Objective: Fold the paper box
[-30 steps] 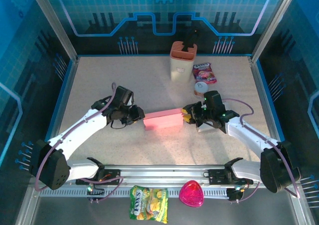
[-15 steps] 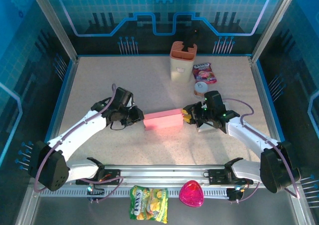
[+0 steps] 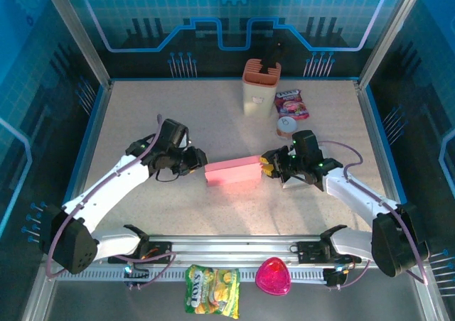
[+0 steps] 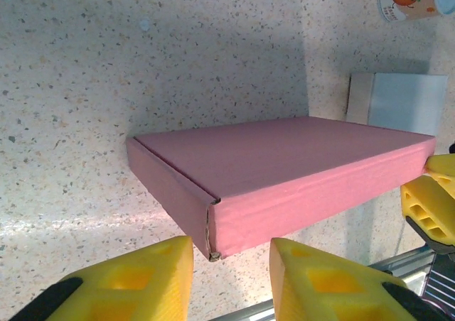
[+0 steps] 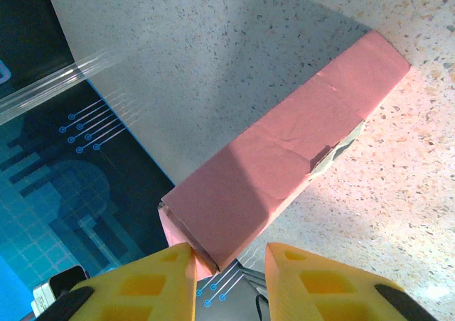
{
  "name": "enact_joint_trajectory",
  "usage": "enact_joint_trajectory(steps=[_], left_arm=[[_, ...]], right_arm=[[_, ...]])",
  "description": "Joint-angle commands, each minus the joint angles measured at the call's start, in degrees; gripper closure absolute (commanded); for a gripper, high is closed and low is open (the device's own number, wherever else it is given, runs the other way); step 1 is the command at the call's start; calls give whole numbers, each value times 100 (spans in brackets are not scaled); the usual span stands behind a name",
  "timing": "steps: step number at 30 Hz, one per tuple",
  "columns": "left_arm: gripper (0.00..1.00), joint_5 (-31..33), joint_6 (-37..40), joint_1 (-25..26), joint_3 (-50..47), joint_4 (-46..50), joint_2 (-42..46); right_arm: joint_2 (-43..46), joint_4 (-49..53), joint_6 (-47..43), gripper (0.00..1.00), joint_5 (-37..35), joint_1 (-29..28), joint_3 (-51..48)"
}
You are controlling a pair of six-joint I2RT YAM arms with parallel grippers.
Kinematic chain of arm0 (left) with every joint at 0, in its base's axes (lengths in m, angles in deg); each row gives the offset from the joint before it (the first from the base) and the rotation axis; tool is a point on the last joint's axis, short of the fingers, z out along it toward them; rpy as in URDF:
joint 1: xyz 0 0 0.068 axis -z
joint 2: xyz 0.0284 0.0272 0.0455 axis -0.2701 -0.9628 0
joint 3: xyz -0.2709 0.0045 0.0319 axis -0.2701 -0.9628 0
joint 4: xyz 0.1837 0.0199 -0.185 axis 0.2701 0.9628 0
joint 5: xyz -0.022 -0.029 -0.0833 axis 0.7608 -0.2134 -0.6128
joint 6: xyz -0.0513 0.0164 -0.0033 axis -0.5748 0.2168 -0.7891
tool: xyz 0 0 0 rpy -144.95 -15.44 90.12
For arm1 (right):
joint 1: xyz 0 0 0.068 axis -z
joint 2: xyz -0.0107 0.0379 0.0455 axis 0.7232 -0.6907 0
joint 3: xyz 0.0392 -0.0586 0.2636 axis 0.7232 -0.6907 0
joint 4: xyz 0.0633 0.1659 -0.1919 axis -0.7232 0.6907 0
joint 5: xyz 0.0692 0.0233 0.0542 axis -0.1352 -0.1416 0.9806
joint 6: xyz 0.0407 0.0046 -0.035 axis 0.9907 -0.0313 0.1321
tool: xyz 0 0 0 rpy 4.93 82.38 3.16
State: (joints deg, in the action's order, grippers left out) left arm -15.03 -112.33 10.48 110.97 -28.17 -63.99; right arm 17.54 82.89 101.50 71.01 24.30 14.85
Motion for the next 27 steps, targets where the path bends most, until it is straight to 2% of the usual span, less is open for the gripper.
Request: enact_joint_trajectory(steps=[1,7,16,19,23,25,27], left_arm=[[66,-192,-155,7,27,96,-166],[68,-365,-150,6,-152,-178,-341],[77,-295,15,52,-447,-291,-382],[78,-163,95,103,-487,-271,-298],[80,29,261,237,-440,-260,-234],[81,157,393,371,-399,-232,-241],[82,393,526,548,-356,-185,-230]], right_arm=[[-87,884,-53,69,-200,94,-198],[-98,869,-61,69,-189,99,-207],[-90,944,-178,69,-205,108,-93],[-108,1272,-519,62,-211,118,298],[-131,2097,-1015,44,-261,145,1131],[-125,2269,-888,35,-202,154,1185],[-100,2014,-456,31,-66,129,1150]])
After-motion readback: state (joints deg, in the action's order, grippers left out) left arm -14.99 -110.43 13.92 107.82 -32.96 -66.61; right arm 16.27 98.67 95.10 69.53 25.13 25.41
